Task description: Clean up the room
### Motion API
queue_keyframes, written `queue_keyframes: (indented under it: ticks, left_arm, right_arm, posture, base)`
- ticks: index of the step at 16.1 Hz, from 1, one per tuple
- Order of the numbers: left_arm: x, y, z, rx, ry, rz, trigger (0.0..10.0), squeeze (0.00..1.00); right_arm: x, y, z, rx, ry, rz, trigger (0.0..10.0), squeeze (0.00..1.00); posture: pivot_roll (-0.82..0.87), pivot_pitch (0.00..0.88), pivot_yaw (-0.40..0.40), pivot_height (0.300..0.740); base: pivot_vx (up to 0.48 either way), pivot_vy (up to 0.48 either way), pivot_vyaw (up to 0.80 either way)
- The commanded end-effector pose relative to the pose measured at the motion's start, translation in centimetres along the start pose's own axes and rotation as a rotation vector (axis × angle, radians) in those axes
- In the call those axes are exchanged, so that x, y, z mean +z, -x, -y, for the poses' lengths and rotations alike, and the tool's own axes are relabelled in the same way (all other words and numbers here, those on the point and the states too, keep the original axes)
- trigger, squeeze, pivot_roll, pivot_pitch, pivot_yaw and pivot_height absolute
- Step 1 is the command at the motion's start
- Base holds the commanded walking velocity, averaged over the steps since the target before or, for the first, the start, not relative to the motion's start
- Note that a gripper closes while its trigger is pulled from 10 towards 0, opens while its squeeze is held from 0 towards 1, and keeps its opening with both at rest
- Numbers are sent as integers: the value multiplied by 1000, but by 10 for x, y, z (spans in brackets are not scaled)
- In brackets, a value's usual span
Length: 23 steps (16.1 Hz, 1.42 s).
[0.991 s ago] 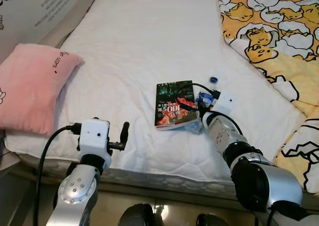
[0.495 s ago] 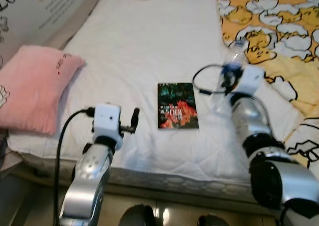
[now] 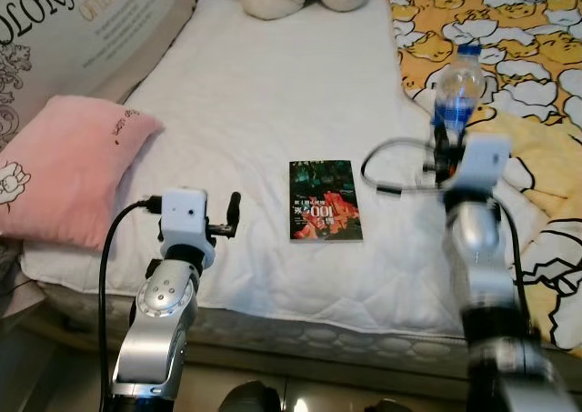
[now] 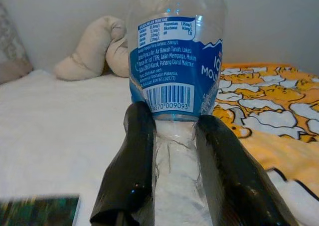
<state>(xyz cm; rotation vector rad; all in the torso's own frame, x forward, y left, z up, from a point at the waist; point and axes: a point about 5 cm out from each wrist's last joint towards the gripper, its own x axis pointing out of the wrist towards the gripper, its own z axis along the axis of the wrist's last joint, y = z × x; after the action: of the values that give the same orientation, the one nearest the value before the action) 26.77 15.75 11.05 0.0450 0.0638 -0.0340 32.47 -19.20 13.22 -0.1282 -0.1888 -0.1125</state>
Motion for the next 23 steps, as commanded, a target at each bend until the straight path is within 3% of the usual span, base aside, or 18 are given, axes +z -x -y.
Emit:
queue_keyframes:
  ticks: [1, 2, 4, 6, 8, 9, 11, 13, 23]
  left_arm:
    - [-8, 7, -7, 37, 19, -5, 10000, 0]
    - [-8, 7, -7, 37, 19, -5, 10000, 0]
    - [-15, 11, -12, 46, 3, -8, 10000, 0]
    - [-16, 5, -8, 35, 17, 9, 10000, 0]
    - [-24, 19, -25, 94, 48, 45, 10000, 0]
    - [-28, 24, -26, 87, 38, 34, 10000, 0]
    - [-28, 20, -19, 60, 12, 41, 10000, 0]
    - [-15, 3, -10, 50, 5, 64, 10000, 0]
    - [-4, -7, 0, 25, -21, 118, 10000, 0]
  right_arm:
    - [10, 12, -8, 23, 27, 65, 10000, 0]
    - [10, 12, -8, 23, 27, 65, 10000, 0]
    - [16, 29, -14, 61, 51, 130, 10000, 0]
    - [7, 43, -12, 52, 21, 61, 10000, 0]
    - [6, 66, -14, 215, 169, 96, 10000, 0]
    - [1, 74, -11, 270, 203, 81, 10000, 0]
    - [-8, 70, -2, 209, 153, 3, 10000, 0]
    - [-9, 56, 2, 108, 78, -33, 10000, 0]
    - [-26, 56, -15, 139, -25, -151, 10000, 0]
  posture:
    - [-119, 0, 126, 740]
    - [-119, 0, 126, 740]
    - [-128, 0, 149, 740]
    - [-132, 0, 157, 740]
    - [-159, 0, 153, 740]
    - [-163, 0, 150, 740]
    - [-161, 0, 144, 740]
    - [-161, 0, 150, 740]
    - [-159, 0, 151, 740]
  base:
    - [0, 0, 0]
    - [0, 0, 0]
    - [0, 0, 0]
    - [0, 0, 0]
    - [0, 0, 0]
    - [0, 0, 0]
    - [0, 0, 0]
    - [-193, -144, 0]
    - [-200, -27, 0]
